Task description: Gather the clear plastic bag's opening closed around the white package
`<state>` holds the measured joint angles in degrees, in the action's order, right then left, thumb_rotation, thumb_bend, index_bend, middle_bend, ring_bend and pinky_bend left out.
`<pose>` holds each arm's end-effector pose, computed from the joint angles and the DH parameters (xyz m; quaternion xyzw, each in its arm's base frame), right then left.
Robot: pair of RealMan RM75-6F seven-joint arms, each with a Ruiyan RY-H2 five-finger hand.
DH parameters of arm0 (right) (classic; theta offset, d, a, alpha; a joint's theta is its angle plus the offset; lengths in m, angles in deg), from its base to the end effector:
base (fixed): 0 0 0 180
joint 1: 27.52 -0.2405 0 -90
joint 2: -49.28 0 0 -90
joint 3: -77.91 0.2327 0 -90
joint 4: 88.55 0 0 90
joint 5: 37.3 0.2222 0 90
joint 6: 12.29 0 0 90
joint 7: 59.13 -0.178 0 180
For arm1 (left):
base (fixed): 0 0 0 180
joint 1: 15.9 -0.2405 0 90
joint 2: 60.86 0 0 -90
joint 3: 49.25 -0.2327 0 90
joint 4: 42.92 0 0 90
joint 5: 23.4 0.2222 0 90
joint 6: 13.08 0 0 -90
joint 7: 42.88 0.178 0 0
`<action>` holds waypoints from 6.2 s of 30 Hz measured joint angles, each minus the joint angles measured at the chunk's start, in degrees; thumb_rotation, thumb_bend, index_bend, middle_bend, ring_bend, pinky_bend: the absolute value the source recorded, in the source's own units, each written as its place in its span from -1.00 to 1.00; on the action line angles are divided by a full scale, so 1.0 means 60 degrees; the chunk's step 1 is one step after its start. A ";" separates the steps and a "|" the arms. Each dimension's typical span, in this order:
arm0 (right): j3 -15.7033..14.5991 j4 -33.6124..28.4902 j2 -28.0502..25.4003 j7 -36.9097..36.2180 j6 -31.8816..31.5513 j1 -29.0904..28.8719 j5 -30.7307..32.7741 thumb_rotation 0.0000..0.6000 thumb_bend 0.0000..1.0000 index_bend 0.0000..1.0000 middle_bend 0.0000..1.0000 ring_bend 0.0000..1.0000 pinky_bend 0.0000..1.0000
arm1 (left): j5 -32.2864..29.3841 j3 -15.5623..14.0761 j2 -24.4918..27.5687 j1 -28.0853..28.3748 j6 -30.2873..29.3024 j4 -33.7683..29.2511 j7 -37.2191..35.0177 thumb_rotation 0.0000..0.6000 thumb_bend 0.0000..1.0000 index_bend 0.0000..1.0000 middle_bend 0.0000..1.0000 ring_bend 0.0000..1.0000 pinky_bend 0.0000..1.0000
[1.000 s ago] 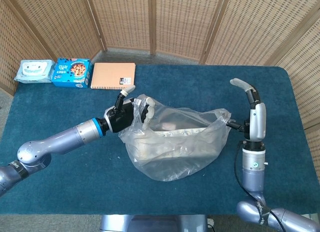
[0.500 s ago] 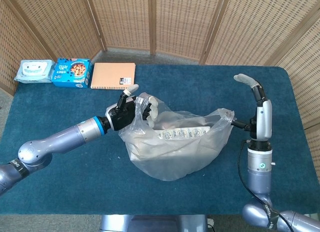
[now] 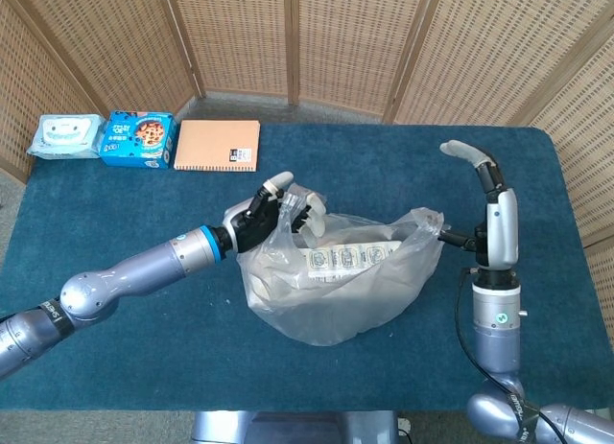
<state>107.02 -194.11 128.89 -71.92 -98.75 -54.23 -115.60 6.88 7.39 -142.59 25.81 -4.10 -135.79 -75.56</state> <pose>-0.0798 -0.3379 0.1593 0.3783 -0.3947 0.7659 0.3383 0.0510 0.3877 0.0404 0.3738 0.8201 0.3951 0.1776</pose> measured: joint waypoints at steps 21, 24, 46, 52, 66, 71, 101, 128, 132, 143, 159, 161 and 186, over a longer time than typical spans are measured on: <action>0.0054 0.0004 -0.0060 0.0288 0.0315 -0.0451 0.0271 1.00 -0.77 -0.55 -0.44 -0.56 -0.75 | 0.0700 -0.0248 -0.0298 0.0352 -0.0234 -0.0116 0.0475 -1.00 -0.45 -0.13 -0.16 -0.42 -0.35; 0.0048 -0.0013 -0.0045 0.0349 0.0367 -0.0524 0.0286 1.00 -0.77 -0.55 -0.44 -0.57 -0.76 | 0.0753 -0.0277 -0.0342 0.0385 -0.0321 -0.0115 0.0498 -1.00 -0.45 -0.13 -0.17 -0.44 -0.37; 0.0000 -0.0574 -0.0182 0.0648 0.0680 -0.0858 0.0516 1.00 -0.77 -0.55 -0.46 -0.60 -0.77 | 0.1237 -0.0564 -0.0807 0.0788 -0.1215 -0.0105 0.0325 -1.00 -0.46 -0.21 -0.26 -0.53 -0.47; 0.0026 -0.0561 -0.0103 0.0803 0.0754 -0.1019 0.0633 0.99 -0.77 -0.55 -0.46 -0.62 -0.77 | 0.1361 -0.0625 -0.0890 0.0882 -0.1234 -0.0119 0.0272 -1.00 -0.46 -0.21 -0.26 -0.53 -0.47; 0.0160 -0.0561 0.0052 0.1189 0.0948 -0.1413 0.0996 1.00 -0.77 -0.55 -0.46 -0.63 -0.77 | 0.1677 -0.0682 -0.1193 0.1114 -0.1383 -0.0091 0.0225 -1.00 -0.46 -0.21 -0.26 -0.53 -0.48; 0.0171 -0.0527 0.0108 0.1301 0.1035 -0.1529 0.1148 1.00 -0.77 -0.55 -0.46 -0.63 -0.77 | 0.1780 -0.0730 -0.1284 0.1217 -0.1383 -0.0026 0.0223 -1.00 -0.46 -0.21 -0.26 -0.54 -0.51; 0.0278 0.0020 -0.0020 0.1879 0.1934 -0.2063 0.2529 1.00 -0.77 -0.55 -0.47 -0.64 -0.78 | 0.1274 -0.0347 -0.1426 0.1133 -0.0492 0.0193 -0.0140 -1.00 -0.46 -0.02 -0.09 -0.22 -0.32; -0.0051 -0.0051 -0.0976 0.1047 0.1998 -0.1393 0.2200 1.00 -0.77 -0.55 -0.48 -0.65 -0.79 | 0.0737 -0.0339 -0.1231 0.0908 -0.0691 0.0338 -0.0662 -1.00 -0.46 0.01 -0.05 -0.16 -0.21; -0.0077 -0.0023 -0.1101 0.0925 0.1917 -0.1267 0.2104 1.00 -0.77 -0.55 -0.48 -0.65 -0.79 | 0.0677 -0.0304 -0.1215 0.0823 -0.0616 0.0346 -0.0709 -1.00 -0.46 0.01 -0.05 -0.16 -0.21; -0.0129 -0.0001 -0.1578 0.0432 0.1441 -0.0623 0.1916 1.00 -0.77 -0.55 -0.48 -0.65 -0.79 | 0.0412 0.0057 -0.1235 0.0489 -0.0365 0.0358 -0.0826 -1.00 -0.46 0.01 -0.05 -0.16 -0.21; -0.0526 0.0368 -0.2072 -0.0233 0.1063 0.0249 0.1654 1.00 -0.77 -0.55 -0.48 -0.65 -0.78 | -0.0736 0.0766 -0.1724 0.0020 0.0230 0.0816 -0.1583 -1.00 -0.46 0.01 -0.05 -0.16 -0.19; -0.0631 0.0351 -0.2122 -0.0254 0.1085 0.0320 0.1570 1.00 -0.77 -0.55 -0.48 -0.65 -0.78 | -0.0932 0.0848 -0.1806 0.0021 0.0207 0.0831 -0.1752 -1.00 -0.46 0.01 -0.05 -0.16 -0.16; -0.1278 0.0411 -0.2423 -0.0964 0.0720 0.1112 0.0705 1.00 -0.77 -0.55 -0.48 -0.65 -0.78 | -0.1179 0.0098 -0.1298 0.0477 -0.1049 0.0368 -0.2290 -1.00 -0.47 -0.02 -0.05 -0.18 -0.18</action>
<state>99.36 -191.65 114.35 -77.70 -94.43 -47.55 -111.36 -0.20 7.98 -150.38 28.67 -10.39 -133.58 -89.30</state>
